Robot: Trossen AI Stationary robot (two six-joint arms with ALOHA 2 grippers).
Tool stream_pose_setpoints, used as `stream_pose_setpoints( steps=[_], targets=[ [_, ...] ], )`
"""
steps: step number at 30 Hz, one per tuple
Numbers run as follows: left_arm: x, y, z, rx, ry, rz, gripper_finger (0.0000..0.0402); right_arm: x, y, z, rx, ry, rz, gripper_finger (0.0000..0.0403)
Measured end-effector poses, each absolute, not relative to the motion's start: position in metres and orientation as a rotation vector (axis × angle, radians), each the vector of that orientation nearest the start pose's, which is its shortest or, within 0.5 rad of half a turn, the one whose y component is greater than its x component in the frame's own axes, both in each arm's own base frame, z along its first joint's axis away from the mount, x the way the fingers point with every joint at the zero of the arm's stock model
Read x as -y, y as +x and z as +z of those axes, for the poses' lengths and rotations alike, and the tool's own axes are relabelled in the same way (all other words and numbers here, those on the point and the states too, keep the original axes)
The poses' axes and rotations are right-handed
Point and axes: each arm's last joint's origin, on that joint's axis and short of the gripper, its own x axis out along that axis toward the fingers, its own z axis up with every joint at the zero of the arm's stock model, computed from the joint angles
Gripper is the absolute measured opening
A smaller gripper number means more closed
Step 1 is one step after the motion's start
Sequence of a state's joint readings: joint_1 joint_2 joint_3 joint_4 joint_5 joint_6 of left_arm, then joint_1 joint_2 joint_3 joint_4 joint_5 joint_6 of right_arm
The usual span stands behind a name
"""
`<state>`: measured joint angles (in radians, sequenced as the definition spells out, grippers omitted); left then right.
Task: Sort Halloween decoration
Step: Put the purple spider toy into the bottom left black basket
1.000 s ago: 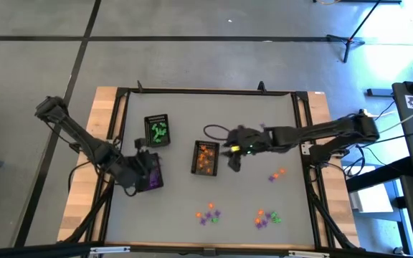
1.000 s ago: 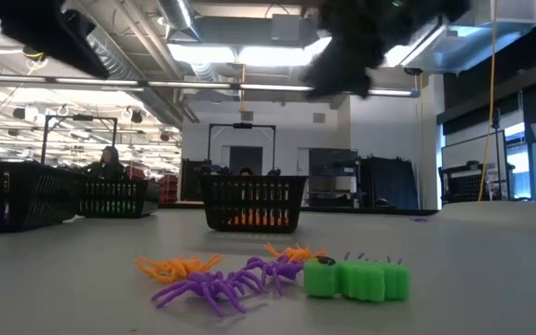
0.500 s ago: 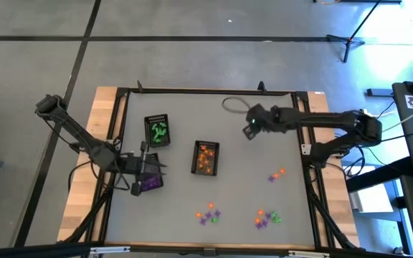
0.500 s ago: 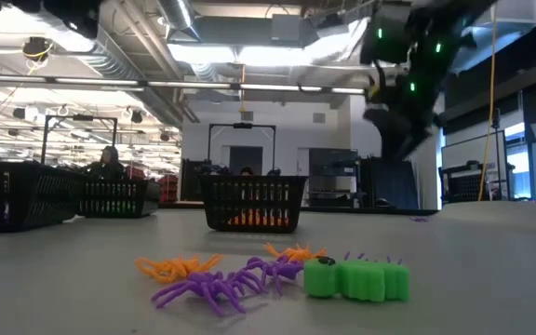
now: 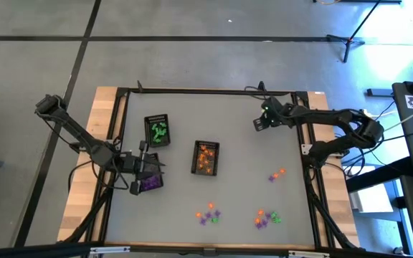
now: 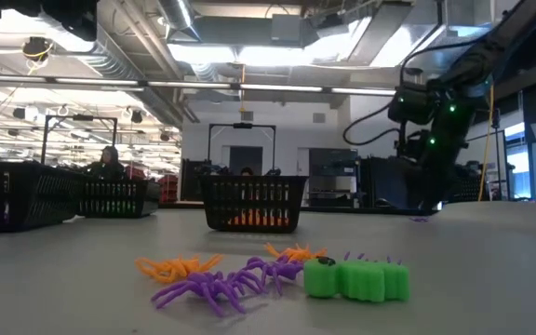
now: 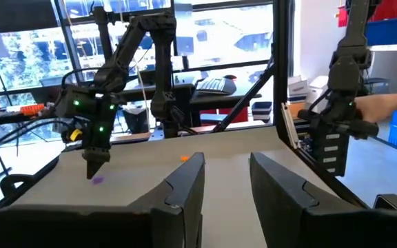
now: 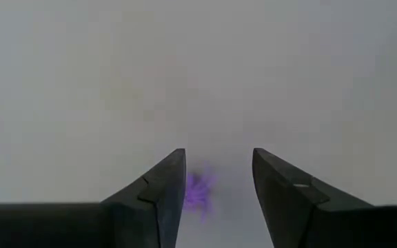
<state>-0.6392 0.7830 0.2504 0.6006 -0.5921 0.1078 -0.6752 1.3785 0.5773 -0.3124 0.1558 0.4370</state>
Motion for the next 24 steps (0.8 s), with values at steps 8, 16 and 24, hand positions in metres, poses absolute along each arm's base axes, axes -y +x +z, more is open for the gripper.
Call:
stream_pose_setpoints(
  steps=[8, 16, 24],
  targets=[
    [0.085, 0.144, 0.223, 0.056, 0.051, -0.035, 0.011, 0.14, 0.169, 0.129, -0.961, 0.679, -0.97, 0.0168],
    [0.085, 0.144, 0.222, 0.045, 0.056, -0.036, 0.011, 0.14, 0.17, 0.117, -1.027, 0.682, -0.947, 0.0143],
    [0.085, 0.144, 0.22, 0.032, 0.059, -0.035, 0.011, 0.141, 0.173, 0.118, -1.014, 0.651, -0.872, 0.0023]
  ],
)
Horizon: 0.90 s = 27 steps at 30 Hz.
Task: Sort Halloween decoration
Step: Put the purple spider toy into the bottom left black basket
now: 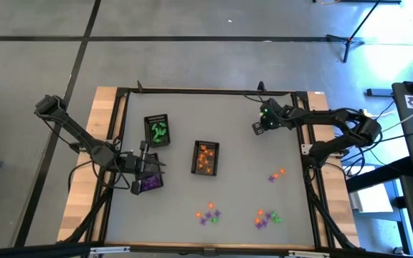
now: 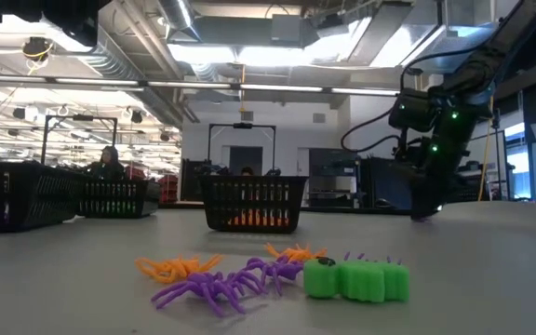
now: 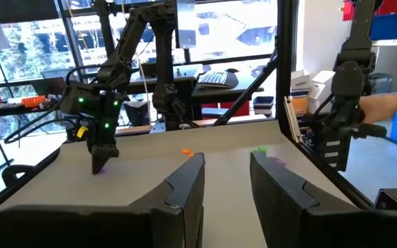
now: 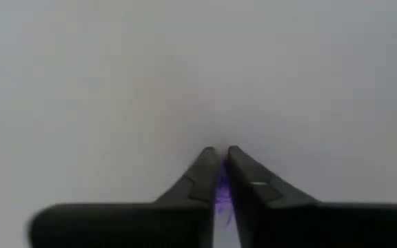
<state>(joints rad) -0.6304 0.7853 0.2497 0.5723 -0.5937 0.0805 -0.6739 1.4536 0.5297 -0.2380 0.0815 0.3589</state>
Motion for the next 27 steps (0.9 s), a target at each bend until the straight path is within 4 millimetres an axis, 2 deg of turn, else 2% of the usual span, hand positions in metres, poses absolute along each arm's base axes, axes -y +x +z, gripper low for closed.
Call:
stream_pose_setpoints(
  steps=[2, 6, 10, 15, 20, 23, 27],
  targets=[
    [0.085, 0.144, 0.22, 0.028, 0.061, -0.036, 0.011, 0.142, 0.174, 0.122, -0.991, 0.643, -0.855, 0.0007],
    [0.085, 0.144, 0.219, 0.021, 0.052, -0.036, 0.011, 0.143, 0.177, 0.134, -0.948, 0.645, -0.821, 0.0014],
    [0.085, 0.144, 0.218, 0.016, 0.049, -0.032, 0.011, 0.145, 0.184, 0.155, -0.839, 0.658, -0.733, 0.0004],
    [0.084, 0.144, 0.218, 0.014, 0.046, -0.005, 0.011, 0.133, 0.202, 0.174, -0.681, 0.646, -0.598, 0.0004],
    [0.08, 0.146, 0.218, 0.013, 0.013, 0.032, 0.011, 0.108, 0.233, 0.194, -0.47, 0.602, -0.396, 0.0002],
    [0.075, 0.148, 0.218, 0.013, -0.034, 0.094, 0.011, 0.086, 0.25, 0.207, -0.345, 0.557, -0.291, 0.0001],
    [0.068, 0.153, 0.215, 0.005, -0.09, 0.208, 0.011, 0.054, 0.266, 0.221, -0.227, 0.493, -0.239, 0.0001]
  ],
)
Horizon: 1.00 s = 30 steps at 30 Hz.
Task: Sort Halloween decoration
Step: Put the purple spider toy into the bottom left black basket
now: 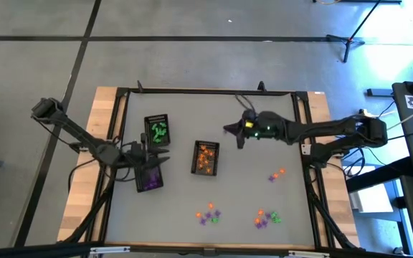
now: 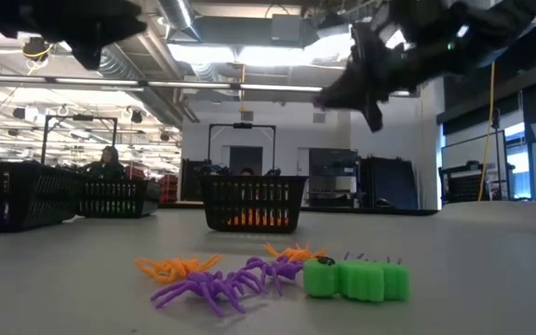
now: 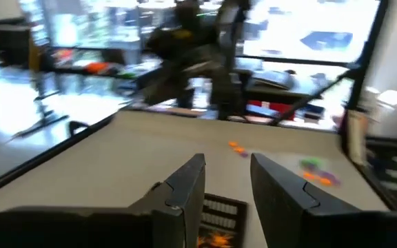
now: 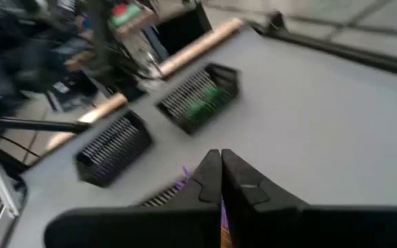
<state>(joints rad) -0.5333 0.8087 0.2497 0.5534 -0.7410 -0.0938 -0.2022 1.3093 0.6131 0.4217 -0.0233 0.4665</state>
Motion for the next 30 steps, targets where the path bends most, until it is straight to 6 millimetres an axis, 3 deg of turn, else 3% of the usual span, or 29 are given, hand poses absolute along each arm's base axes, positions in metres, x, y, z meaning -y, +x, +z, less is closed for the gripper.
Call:
stream_pose_setpoints(
  steps=[6, 12, 22, 30],
  targets=[
    [0.059, 0.165, 0.204, -0.038, -0.134, 0.308, 0.011, 0.016, 0.297, 0.229, -0.232, 0.392, -0.241, 0.0001],
    [0.053, 0.174, 0.196, -0.062, -0.169, 0.329, 0.011, -0.002, 0.345, 0.227, -0.253, 0.292, -0.233, 0.0001],
    [0.053, 0.175, 0.194, -0.069, -0.215, 0.332, 0.011, -0.01, 0.431, 0.218, -0.257, 0.199, -0.16, 0.0001],
    [0.052, 0.174, 0.191, -0.081, -0.246, 0.35, 0.011, -0.011, 0.462, 0.21, -0.297, 0.182, -0.136, 0.0001]
  ],
)
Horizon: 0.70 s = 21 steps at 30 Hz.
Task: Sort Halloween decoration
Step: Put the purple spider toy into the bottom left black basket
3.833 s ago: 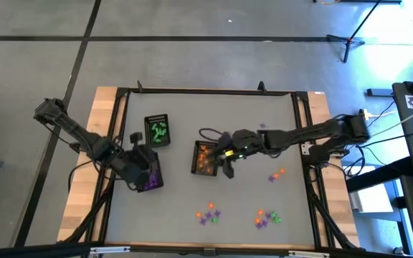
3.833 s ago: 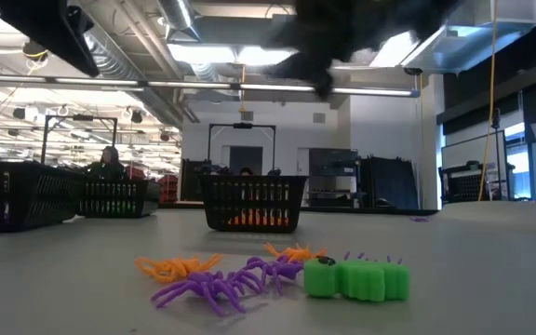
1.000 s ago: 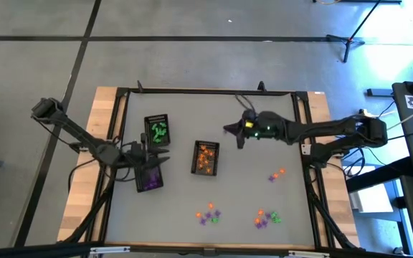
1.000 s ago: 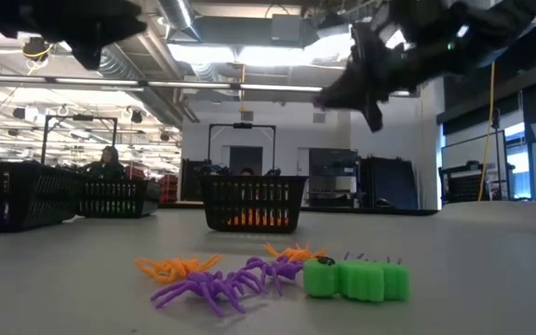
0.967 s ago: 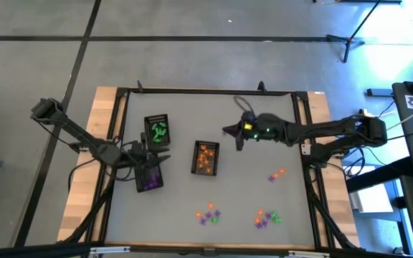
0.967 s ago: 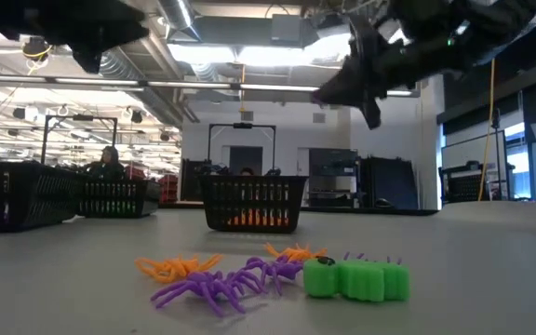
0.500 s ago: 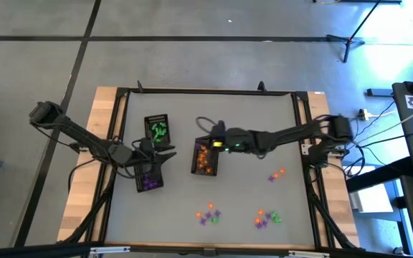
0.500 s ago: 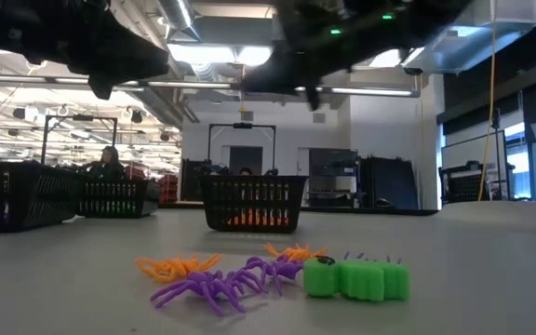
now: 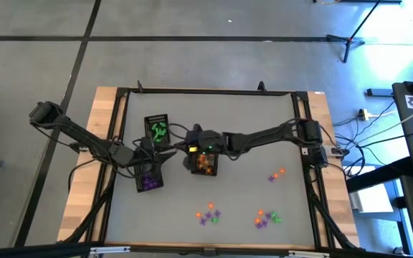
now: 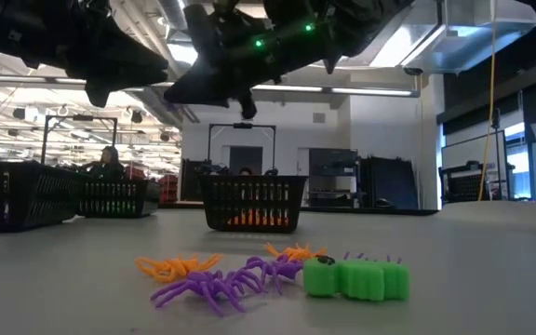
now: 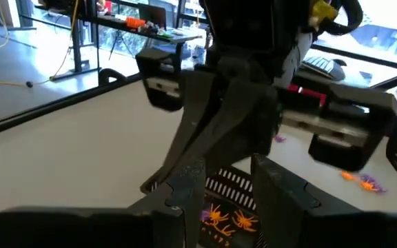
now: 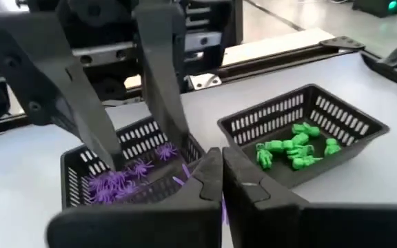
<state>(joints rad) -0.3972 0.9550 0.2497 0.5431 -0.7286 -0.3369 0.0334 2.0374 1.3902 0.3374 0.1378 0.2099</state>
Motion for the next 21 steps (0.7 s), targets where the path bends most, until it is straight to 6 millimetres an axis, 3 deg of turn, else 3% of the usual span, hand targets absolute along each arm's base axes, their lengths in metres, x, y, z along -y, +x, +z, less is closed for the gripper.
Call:
stream_pose_setpoints(
  steps=[10, 21],
  targets=[
    [0.047, 0.171, 0.181, -0.134, -0.245, 0.512, 0.011, -0.015, 0.464, 0.206, -0.318, 0.177, -0.131, 0.0001],
    [0.048, 0.172, 0.176, -0.192, -0.331, 0.41, 0.011, -0.014, 0.465, 0.208, -0.293, 0.179, -0.138, 0.0001]
  ],
)
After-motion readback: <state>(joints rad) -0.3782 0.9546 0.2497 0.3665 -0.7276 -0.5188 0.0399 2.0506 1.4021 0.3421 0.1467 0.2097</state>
